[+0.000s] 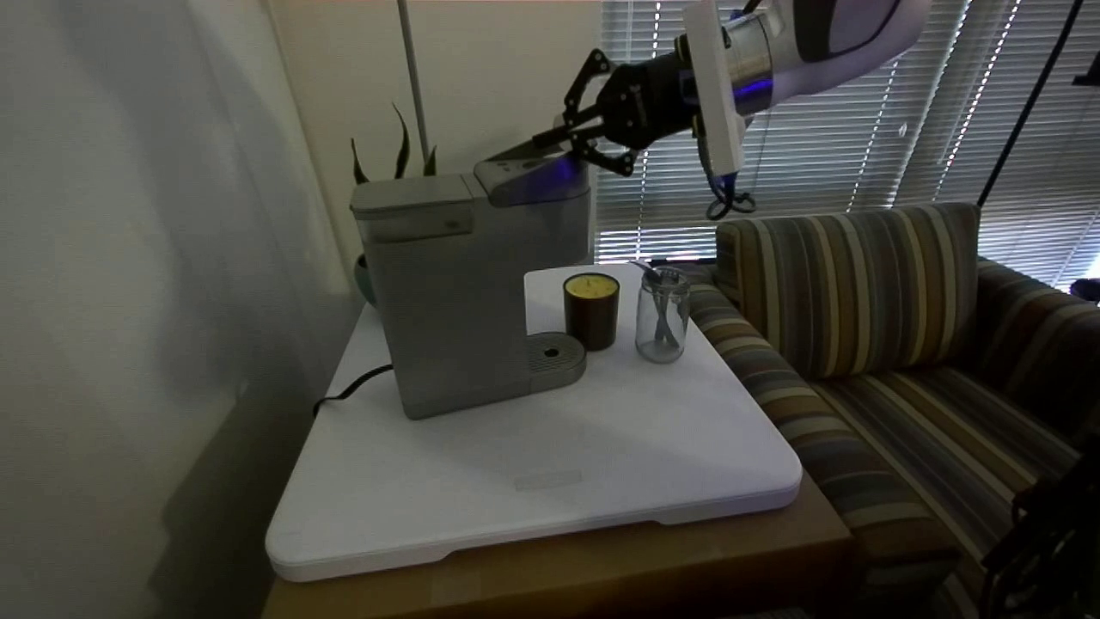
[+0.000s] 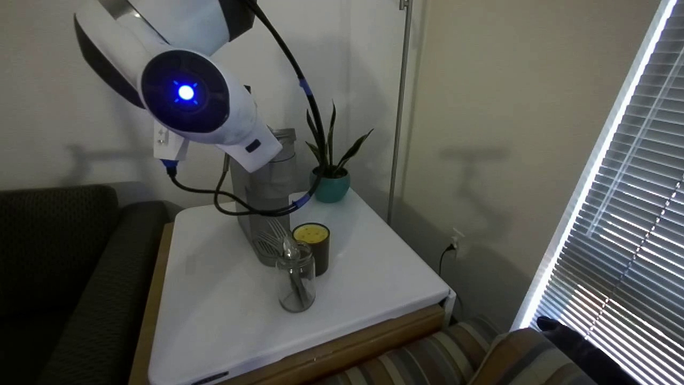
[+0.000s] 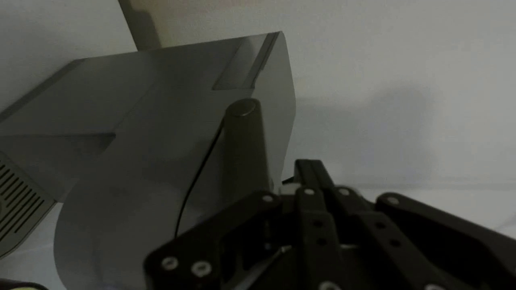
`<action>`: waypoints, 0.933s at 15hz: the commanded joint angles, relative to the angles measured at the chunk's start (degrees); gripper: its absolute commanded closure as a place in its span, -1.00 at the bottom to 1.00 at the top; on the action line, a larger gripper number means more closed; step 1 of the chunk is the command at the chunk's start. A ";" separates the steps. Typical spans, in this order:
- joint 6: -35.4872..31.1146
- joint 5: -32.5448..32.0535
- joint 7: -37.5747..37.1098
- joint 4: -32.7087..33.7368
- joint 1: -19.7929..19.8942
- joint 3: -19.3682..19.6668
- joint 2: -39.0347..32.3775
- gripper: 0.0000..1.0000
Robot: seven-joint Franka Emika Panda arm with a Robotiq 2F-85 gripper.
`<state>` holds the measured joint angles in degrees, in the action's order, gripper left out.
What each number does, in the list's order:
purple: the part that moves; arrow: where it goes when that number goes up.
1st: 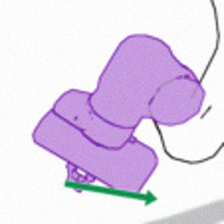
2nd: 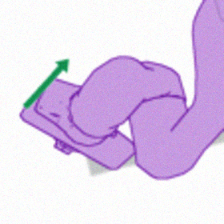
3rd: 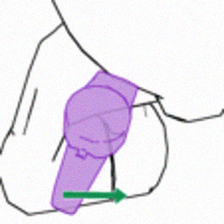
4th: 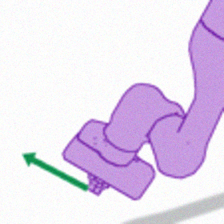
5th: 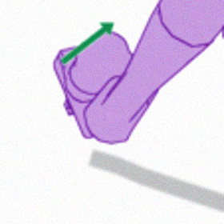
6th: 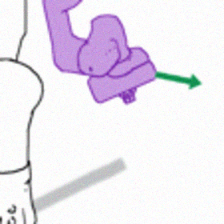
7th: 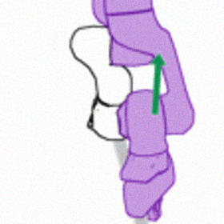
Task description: Close the lid of the coffee machine chamber
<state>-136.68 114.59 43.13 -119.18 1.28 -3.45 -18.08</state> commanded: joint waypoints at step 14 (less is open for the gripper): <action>-4.84 -1.96 -7.52 -4.54 -4.57 4.20 0.13 1.00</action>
<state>-141.60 112.21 34.67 -121.56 -2.65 -0.19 -16.60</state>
